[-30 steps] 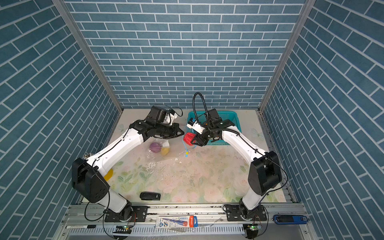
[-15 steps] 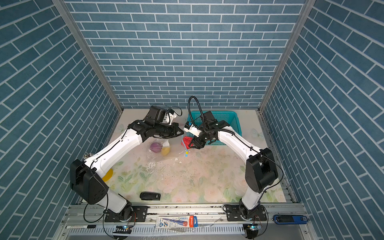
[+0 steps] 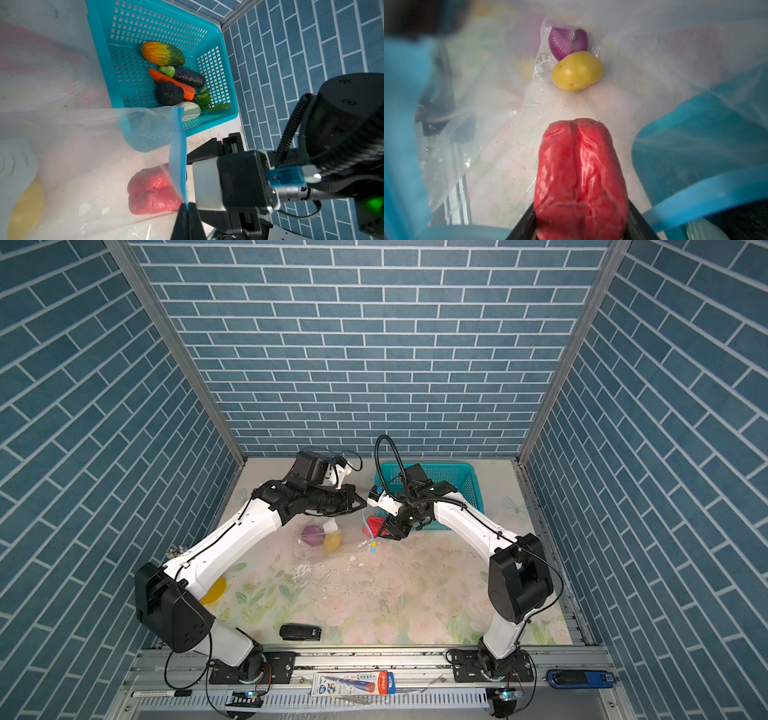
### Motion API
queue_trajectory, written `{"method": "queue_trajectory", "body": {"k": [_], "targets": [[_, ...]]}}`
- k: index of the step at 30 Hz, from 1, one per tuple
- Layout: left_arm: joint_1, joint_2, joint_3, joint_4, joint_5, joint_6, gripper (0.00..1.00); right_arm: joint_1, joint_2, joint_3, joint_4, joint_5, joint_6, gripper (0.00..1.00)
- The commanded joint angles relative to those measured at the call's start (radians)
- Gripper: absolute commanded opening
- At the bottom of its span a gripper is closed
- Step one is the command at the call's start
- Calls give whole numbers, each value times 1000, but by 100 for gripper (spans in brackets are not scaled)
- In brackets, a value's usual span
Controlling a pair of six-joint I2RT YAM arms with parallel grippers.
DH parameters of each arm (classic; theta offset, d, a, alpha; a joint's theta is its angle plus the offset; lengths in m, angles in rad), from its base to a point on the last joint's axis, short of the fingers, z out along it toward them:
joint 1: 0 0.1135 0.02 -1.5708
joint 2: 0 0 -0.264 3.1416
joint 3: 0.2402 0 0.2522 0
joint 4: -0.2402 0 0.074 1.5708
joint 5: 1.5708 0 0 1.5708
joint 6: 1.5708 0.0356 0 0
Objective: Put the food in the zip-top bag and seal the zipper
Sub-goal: 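Lower the red pepper into the bag and open the right gripper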
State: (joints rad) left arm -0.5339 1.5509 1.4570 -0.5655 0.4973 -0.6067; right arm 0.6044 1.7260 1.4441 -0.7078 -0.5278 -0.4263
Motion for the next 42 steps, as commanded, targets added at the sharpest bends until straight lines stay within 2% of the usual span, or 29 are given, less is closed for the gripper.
{"method": "queue_trajectory", "body": {"k": [1,17,42], "targets": [[-5,-26,-14,-3,0,7,0,10,14,41,-35,-14,-41,42],[-5,-38,-20,-2,-1,7,0,25,24,49,-50,10,-41,47],[-5,-35,-18,0,0,6,0,50,29,54,-67,107,-38,71]]}}
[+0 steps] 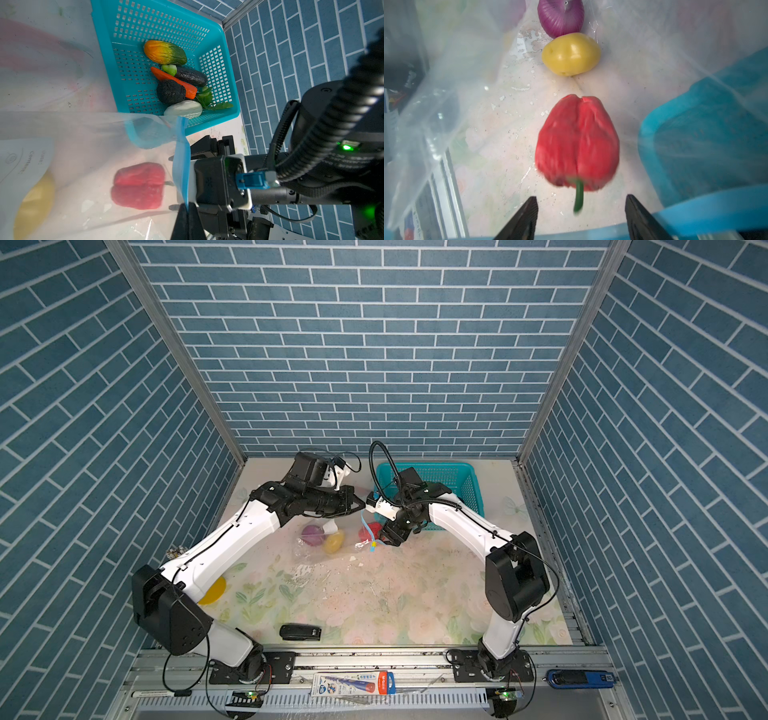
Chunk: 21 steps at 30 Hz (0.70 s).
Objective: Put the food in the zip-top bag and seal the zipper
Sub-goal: 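Lower the red pepper into the bag and open the right gripper, then withdraw the open right gripper back over the teal basket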
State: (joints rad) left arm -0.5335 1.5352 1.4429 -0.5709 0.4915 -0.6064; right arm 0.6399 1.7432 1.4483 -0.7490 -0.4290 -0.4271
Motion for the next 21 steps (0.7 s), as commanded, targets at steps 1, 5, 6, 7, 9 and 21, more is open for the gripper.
{"method": "queue_trajectory", "body": {"k": [1,5,6,7,9,21], "targets": [[-6,-18,-5,5,5,8,0,16,13,49,-25,10,-36,72],[-5,-21,-6,5,5,7,0,18,12,49,-26,10,-36,72],[-5,-21,-6,5,4,7,0,18,11,50,-27,10,-36,72],[-5,-23,-6,6,4,7,0,18,10,50,-28,10,-36,72],[-6,-24,-8,5,4,7,0,20,5,51,-32,10,-38,71],[-5,-35,-34,23,2,5,0,-22,-183,58,-15,140,-39,74]]}}
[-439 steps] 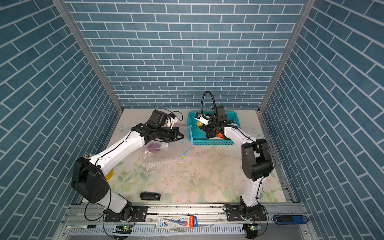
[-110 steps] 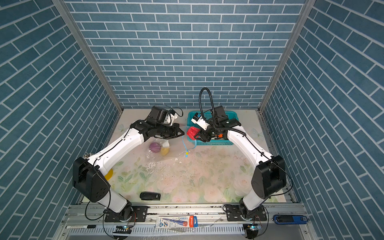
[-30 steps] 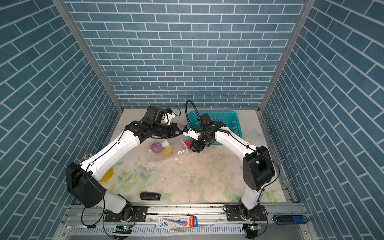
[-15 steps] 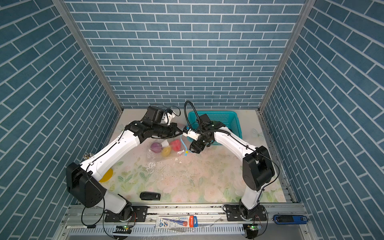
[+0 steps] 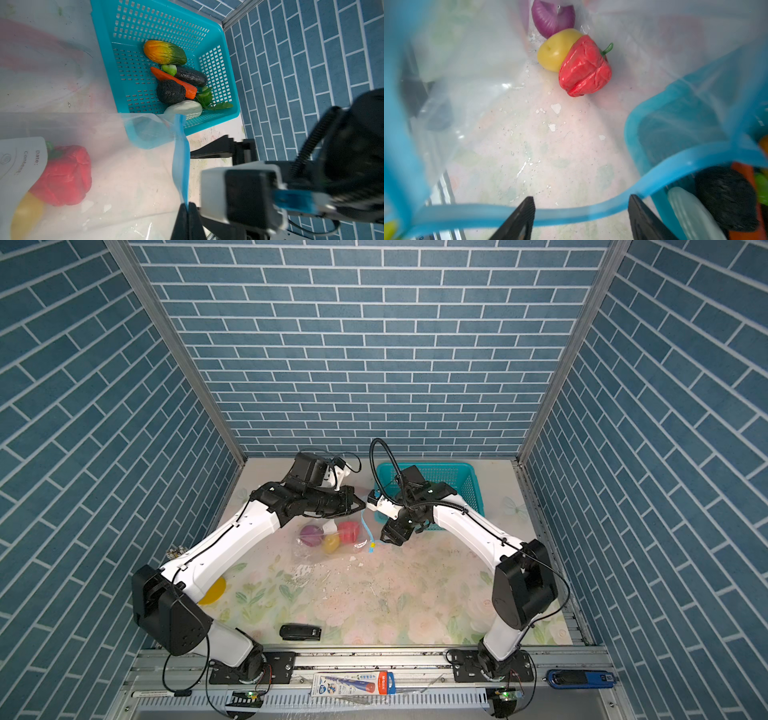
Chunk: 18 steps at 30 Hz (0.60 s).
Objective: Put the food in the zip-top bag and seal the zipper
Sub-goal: 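Withdraw the open right gripper back over the teal basket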
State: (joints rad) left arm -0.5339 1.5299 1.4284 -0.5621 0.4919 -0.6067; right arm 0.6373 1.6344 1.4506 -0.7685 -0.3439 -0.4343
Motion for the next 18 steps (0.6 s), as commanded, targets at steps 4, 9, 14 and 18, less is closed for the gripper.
{"method": "queue_trajectory", "body": {"k": [4,9,14,18], "targets": [[-5,-32,-23,22,7,5,0,-83,-94,66,19,91,1,73],[-5,-30,-19,26,14,3,0,-134,-98,55,59,131,17,74],[-5,-23,-16,16,14,6,0,-201,-66,51,75,149,17,73],[-5,-24,-15,16,16,5,0,-248,-16,64,97,160,13,73]]}}
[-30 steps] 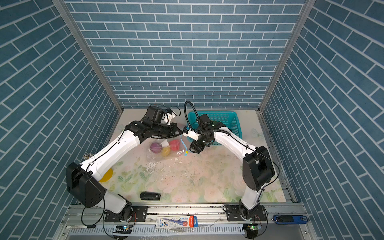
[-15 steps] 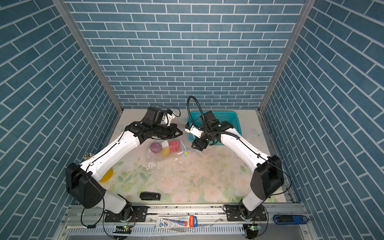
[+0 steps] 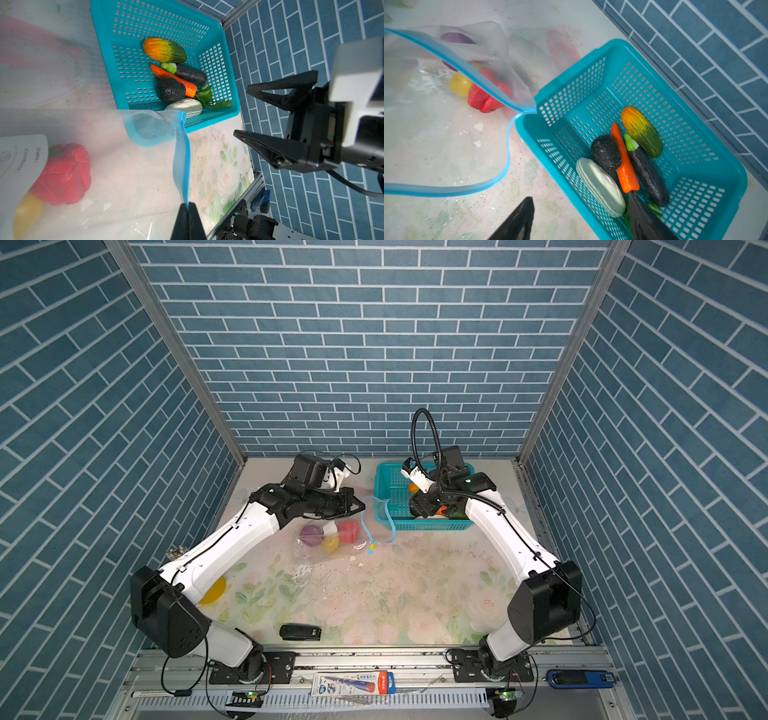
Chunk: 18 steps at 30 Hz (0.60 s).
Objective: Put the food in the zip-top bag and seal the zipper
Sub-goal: 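Withdraw the open right gripper back over the teal basket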
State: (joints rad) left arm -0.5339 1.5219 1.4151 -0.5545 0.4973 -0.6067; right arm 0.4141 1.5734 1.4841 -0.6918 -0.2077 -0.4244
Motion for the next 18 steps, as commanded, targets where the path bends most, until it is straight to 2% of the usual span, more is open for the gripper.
{"method": "queue_trajectory", "body": {"k": [1,10,15,18], "targets": [[-5,-17,1,9,10,5,0,-32,62,37,25,33,-1,73],[-5,-8,16,-5,16,4,0,-74,216,115,49,99,-35,73],[-5,-4,24,-15,8,6,0,-81,298,151,87,162,-134,75],[-5,2,28,-19,4,4,0,-90,343,176,119,157,-199,74]]}}
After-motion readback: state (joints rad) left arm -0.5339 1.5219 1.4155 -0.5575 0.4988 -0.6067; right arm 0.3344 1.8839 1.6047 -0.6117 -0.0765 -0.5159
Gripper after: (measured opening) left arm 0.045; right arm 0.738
